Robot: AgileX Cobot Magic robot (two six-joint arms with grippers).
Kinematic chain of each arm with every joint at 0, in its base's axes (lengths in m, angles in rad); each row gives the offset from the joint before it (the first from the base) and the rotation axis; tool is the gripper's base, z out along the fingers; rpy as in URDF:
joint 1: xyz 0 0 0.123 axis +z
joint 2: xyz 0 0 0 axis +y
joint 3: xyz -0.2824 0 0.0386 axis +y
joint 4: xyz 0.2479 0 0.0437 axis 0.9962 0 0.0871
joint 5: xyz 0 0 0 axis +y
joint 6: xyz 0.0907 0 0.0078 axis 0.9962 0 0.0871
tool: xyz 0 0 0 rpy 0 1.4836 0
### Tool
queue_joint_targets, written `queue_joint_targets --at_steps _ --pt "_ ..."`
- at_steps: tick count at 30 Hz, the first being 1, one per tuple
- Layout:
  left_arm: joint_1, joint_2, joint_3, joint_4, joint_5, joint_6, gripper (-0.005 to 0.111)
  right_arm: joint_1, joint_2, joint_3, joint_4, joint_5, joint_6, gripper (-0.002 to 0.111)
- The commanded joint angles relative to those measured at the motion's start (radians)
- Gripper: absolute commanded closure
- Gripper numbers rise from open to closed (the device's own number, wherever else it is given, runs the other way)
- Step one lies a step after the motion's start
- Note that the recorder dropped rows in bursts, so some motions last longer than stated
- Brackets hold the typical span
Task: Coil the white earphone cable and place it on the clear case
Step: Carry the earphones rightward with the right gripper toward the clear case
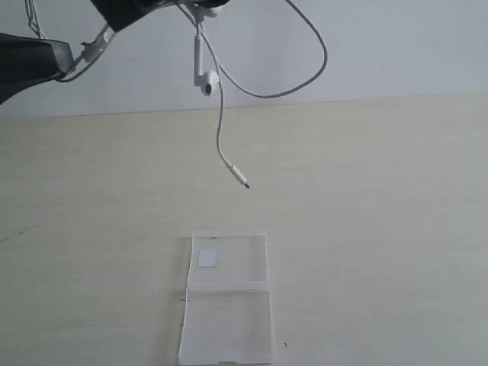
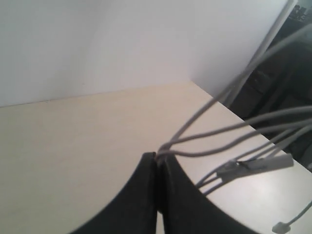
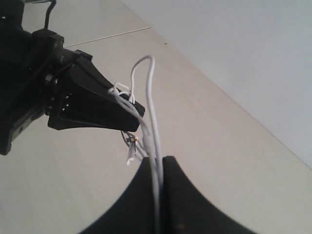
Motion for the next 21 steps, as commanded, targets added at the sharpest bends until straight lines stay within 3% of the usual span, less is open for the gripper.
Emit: queue_joint_targets --at_steps 1,21 --pt "0.012 0.038 0.019 0.044 0.037 -0.002 0.107 -0.008 -0.047 -0.011 -0.022 -0.042 -0.008 0.108" --pt "0.012 0.042 0.019 0.078 -0.006 -0.007 0.107 -0.008 -0.059 -0.011 -0.05 0.058 -0.007 0.108"
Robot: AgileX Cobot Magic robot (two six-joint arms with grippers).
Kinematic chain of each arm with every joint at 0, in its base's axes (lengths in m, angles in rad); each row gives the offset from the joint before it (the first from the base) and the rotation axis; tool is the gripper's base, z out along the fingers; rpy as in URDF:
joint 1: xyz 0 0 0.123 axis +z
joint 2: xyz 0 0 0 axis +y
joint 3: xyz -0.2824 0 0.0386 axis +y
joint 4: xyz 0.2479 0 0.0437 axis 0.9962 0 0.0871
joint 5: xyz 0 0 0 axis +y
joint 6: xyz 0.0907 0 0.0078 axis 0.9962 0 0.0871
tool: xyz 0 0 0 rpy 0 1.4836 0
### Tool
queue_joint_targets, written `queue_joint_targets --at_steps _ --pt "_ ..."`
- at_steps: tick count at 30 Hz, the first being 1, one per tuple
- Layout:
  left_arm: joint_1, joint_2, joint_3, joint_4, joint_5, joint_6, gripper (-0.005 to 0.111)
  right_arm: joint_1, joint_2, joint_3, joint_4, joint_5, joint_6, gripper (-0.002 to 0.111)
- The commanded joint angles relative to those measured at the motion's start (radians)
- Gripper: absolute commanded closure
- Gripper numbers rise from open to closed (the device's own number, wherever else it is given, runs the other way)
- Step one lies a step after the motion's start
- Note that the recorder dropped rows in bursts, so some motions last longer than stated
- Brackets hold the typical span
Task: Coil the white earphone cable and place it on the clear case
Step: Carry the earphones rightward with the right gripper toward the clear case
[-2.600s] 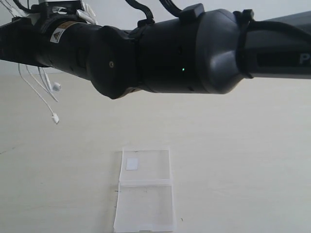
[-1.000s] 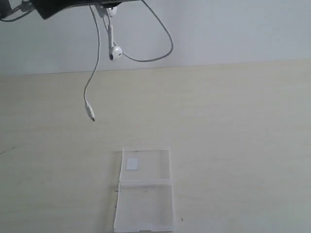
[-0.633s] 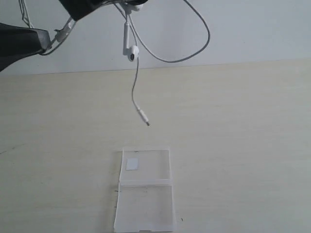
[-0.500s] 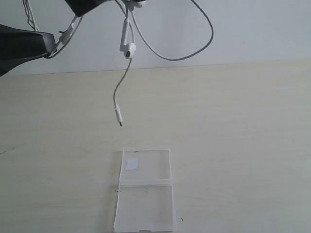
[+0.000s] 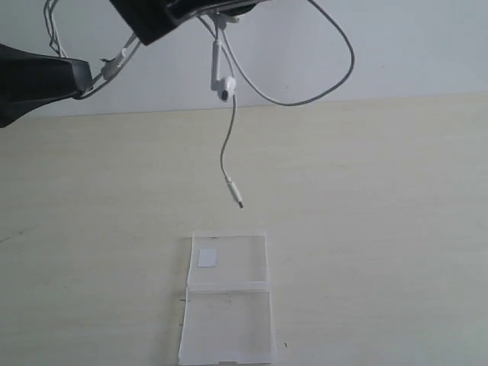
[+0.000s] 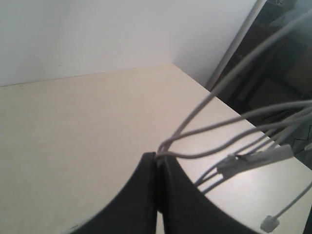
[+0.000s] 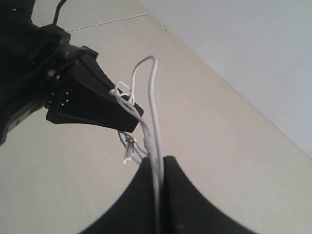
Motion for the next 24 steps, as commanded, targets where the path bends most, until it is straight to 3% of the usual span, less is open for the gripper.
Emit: queue_joint_targets --at_steps 1,5,11,13,24 --pt "0.012 0.013 0.019 0.064 0.075 0.0 0.107 -0.008 -0.036 -0.012 -0.034 -0.002 -0.001 0.108" --pt "0.012 0.013 0.019 0.064 0.029 0.015 0.1 -0.008 -0.036 -0.012 -0.034 0.027 -0.001 0.108" --pt "0.012 0.013 0.015 0.044 -0.007 0.015 0.058 -0.008 -0.036 -0.012 -0.034 0.039 -0.001 0.108" --pt "0.012 0.011 0.015 0.037 -0.034 0.015 0.049 -0.008 -0.036 -0.012 -0.039 0.049 -0.001 0.108" --pt "0.012 -0.074 0.013 -0.042 -0.12 0.032 0.05 -0.008 0.009 -0.012 -0.16 0.093 0.072 0.108"
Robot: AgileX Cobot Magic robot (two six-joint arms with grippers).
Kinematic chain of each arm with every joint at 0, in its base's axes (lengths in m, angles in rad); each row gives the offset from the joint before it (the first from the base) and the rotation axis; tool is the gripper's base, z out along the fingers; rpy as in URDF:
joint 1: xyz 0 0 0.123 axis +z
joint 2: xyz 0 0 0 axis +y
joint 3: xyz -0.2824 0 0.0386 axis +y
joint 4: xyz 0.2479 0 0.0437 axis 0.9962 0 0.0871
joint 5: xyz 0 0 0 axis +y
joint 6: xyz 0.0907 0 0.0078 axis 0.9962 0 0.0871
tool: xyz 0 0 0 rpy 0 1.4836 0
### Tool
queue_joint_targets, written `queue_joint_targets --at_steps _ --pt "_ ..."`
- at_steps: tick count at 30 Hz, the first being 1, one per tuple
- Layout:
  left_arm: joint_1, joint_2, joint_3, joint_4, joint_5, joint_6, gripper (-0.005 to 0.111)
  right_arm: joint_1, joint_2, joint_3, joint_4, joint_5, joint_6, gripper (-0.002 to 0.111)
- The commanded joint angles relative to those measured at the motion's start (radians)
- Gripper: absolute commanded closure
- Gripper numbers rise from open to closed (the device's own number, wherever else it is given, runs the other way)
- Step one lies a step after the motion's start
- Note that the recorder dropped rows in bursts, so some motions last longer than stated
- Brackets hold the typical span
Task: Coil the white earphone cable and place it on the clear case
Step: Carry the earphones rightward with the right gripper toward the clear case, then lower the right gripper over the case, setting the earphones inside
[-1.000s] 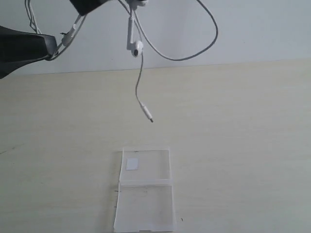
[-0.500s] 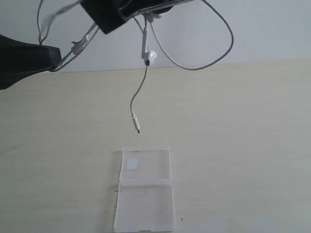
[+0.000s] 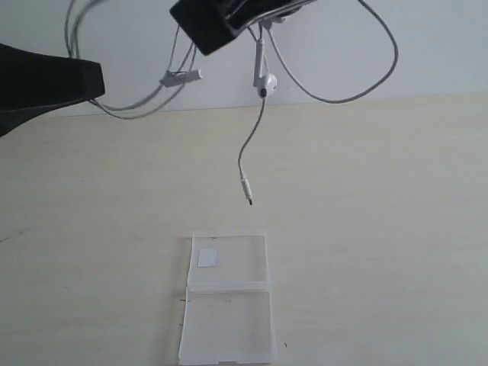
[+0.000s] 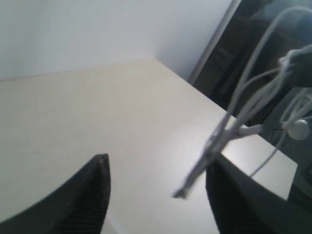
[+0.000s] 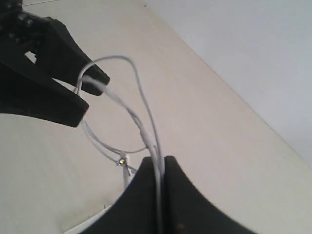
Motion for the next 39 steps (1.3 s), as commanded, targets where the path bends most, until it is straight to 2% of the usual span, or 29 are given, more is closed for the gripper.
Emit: queue_joint_targets --at_steps 1,3,6,8,9,10,11,12,14,17,21,26,30,39 --pt "0.002 -0.052 0.003 -0.024 -0.024 0.011 0.05 -0.006 0.032 -0.01 -0.099 -0.002 0.064 0.108" --pt "0.002 -0.066 0.003 -0.022 -0.028 0.011 0.05 -0.006 0.053 -0.01 -0.186 0.001 0.153 0.108" --pt "0.002 -0.084 0.003 -0.005 -0.002 0.011 0.05 -0.006 0.077 -0.01 -0.214 0.021 0.184 0.108" --pt "0.002 -0.087 0.003 0.06 0.075 0.0 0.059 -0.006 0.1 -0.01 -0.2 0.085 0.193 0.108" --pt "0.002 -0.087 0.006 0.082 0.132 -0.036 0.072 -0.006 0.12 -0.01 -0.195 0.144 0.21 0.108" --pt "0.002 -0.087 0.011 0.082 0.152 -0.036 0.079 -0.006 0.131 -0.01 -0.189 0.185 0.21 0.108" --pt "0.002 -0.087 0.02 0.082 0.174 -0.034 0.098 -0.006 0.158 -0.01 -0.173 0.259 0.215 0.108" --pt "0.002 -0.087 0.023 0.082 0.177 -0.033 0.107 -0.006 0.173 -0.01 -0.158 0.301 0.23 0.108" --pt "0.002 -0.087 0.04 0.082 0.205 -0.027 0.107 -0.006 0.225 -0.01 -0.1 0.385 0.269 0.108" --pt "0.002 -0.087 0.102 0.082 0.267 -0.032 0.107 -0.006 0.316 -0.01 -0.055 0.385 0.317 0.108" --pt "0.002 -0.087 0.2 0.082 0.269 -0.036 0.107 -0.015 0.441 -0.01 -0.04 0.385 0.34 0.108" --pt "0.002 -0.087 0.288 0.082 0.281 -0.032 0.107 -0.082 0.537 -0.014 0.034 0.385 0.338 0.108" --pt "0.002 -0.087 0.31 0.082 0.286 -0.032 0.107 -0.116 0.585 -0.061 0.108 0.385 0.332 0.108" --pt "0.002 -0.087 0.31 0.082 0.303 -0.029 0.107 -0.118 0.711 -0.159 0.226 0.385 0.282 0.108"
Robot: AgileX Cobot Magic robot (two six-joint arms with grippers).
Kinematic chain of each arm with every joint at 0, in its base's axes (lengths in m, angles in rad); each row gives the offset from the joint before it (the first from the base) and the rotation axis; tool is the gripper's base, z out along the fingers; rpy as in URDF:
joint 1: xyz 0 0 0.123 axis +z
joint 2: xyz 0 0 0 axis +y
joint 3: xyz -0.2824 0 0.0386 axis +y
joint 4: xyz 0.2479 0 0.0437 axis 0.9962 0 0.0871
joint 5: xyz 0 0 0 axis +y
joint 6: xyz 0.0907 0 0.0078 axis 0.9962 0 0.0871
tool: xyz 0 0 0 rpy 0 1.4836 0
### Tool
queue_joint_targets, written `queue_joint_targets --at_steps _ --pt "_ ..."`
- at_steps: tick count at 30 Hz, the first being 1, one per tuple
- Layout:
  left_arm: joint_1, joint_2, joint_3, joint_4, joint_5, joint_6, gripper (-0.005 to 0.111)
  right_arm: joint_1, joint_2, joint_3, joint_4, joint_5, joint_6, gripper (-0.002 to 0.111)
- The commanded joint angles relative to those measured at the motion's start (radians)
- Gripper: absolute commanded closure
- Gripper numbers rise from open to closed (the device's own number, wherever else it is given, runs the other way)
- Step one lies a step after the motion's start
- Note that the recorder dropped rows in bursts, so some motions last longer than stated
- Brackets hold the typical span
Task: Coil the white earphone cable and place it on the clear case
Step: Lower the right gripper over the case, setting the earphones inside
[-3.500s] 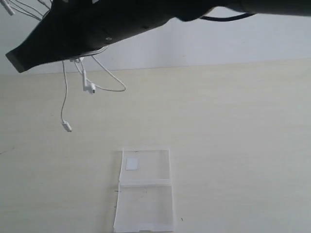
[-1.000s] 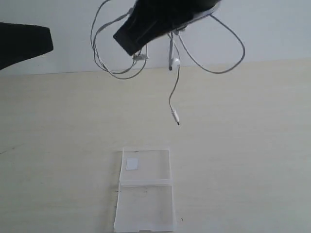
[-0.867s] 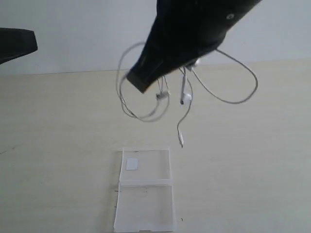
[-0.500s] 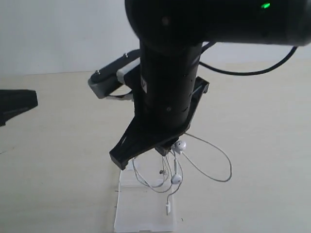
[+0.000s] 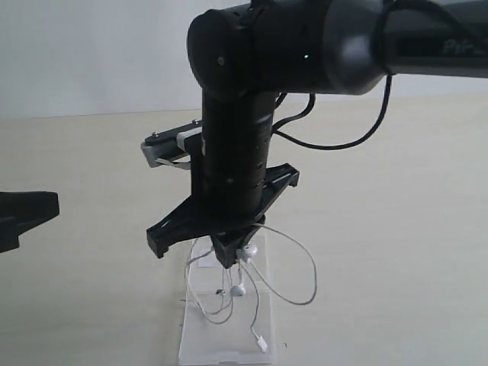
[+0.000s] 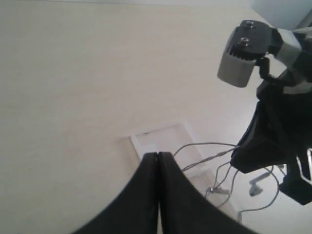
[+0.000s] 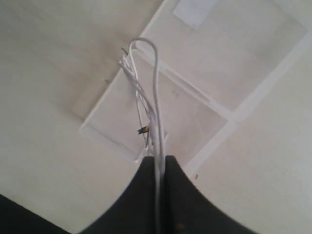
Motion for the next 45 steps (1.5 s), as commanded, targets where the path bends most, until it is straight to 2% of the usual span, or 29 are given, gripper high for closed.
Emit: queue_joint_targets --at_steps 1,7,18,25,33,38,45 --pt "0.0 -0.003 0.006 -0.003 0.014 -0.001 0.107 -0.004 0.059 -0.036 0.019 -0.002 -0.01 0.108" --pt "0.0 -0.003 0.01 -0.003 0.004 -0.001 0.107 -0.023 0.119 -0.036 0.013 -0.002 0.027 0.108" --pt "0.0 -0.003 0.013 -0.003 -0.012 -0.001 0.107 -0.032 0.184 -0.036 0.02 -0.301 0.05 0.108" --pt "0.0 -0.003 0.012 -0.003 -0.016 -0.001 0.107 -0.032 0.233 -0.036 -0.103 -0.299 0.236 0.108" --pt "0.0 -0.003 0.012 -0.003 -0.016 -0.001 0.107 -0.032 0.236 -0.036 -0.162 -0.193 0.372 0.108" --pt "0.0 -0.003 0.012 -0.003 -0.019 -0.001 0.107 -0.032 0.236 -0.036 -0.184 -0.119 0.383 0.108" --pt "0.0 -0.003 0.012 -0.003 -0.019 -0.001 0.107 -0.032 0.236 -0.036 -0.188 -0.117 0.383 0.108"
